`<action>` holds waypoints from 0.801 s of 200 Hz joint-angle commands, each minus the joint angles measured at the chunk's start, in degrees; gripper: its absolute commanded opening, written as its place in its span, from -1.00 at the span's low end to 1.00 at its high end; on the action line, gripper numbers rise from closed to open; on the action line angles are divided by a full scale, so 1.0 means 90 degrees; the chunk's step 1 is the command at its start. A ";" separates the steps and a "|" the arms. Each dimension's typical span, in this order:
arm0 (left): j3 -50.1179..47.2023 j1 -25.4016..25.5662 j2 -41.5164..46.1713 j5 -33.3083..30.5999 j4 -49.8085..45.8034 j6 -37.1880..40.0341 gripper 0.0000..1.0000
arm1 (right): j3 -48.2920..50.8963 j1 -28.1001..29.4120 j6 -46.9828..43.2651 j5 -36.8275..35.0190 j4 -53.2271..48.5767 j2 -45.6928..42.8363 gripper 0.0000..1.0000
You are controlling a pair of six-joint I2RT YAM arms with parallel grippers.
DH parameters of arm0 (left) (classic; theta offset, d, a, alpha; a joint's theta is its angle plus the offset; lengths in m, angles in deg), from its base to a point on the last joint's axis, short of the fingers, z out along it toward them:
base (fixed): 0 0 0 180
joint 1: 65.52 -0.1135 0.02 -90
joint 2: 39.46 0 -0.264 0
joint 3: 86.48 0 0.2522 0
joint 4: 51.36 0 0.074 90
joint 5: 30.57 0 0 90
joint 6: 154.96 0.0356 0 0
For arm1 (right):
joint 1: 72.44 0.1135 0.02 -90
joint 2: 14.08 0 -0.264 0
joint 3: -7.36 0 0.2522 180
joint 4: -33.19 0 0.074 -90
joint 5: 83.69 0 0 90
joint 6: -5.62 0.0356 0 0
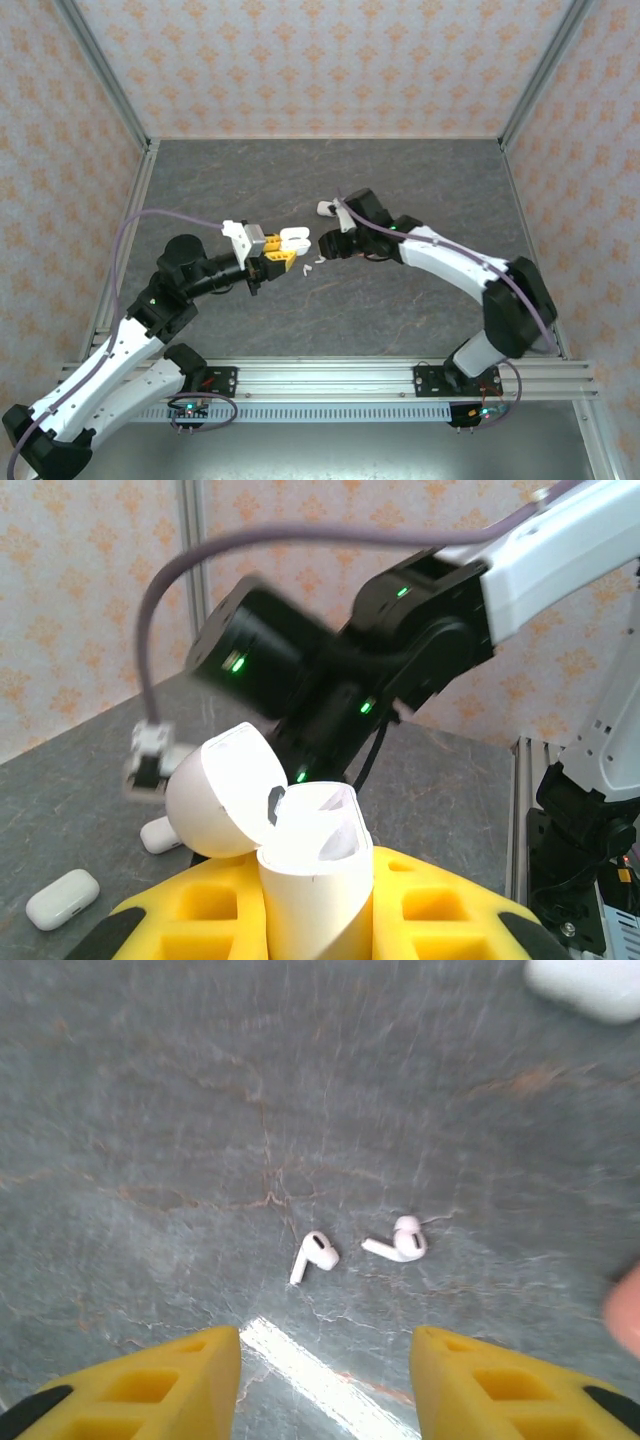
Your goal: Insert wireless bluetooth earbuds into charging case
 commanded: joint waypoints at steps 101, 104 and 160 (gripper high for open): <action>-0.0049 0.0054 0.0046 -0.0180 -0.0062 0.0108 -1.00 | -0.2317 0.0659 -0.0436 -0.0439 -0.0725 0.2985 -0.17; -0.0056 0.0057 0.0046 -0.0182 -0.0058 0.0101 -1.00 | -0.2329 0.0659 -0.0443 -0.0425 -0.0738 0.3012 -0.17; -0.0073 0.0058 -0.0039 -0.0215 -0.0015 0.0103 -1.00 | -0.2235 0.0679 -0.0639 -0.0273 -0.1148 0.3087 -0.24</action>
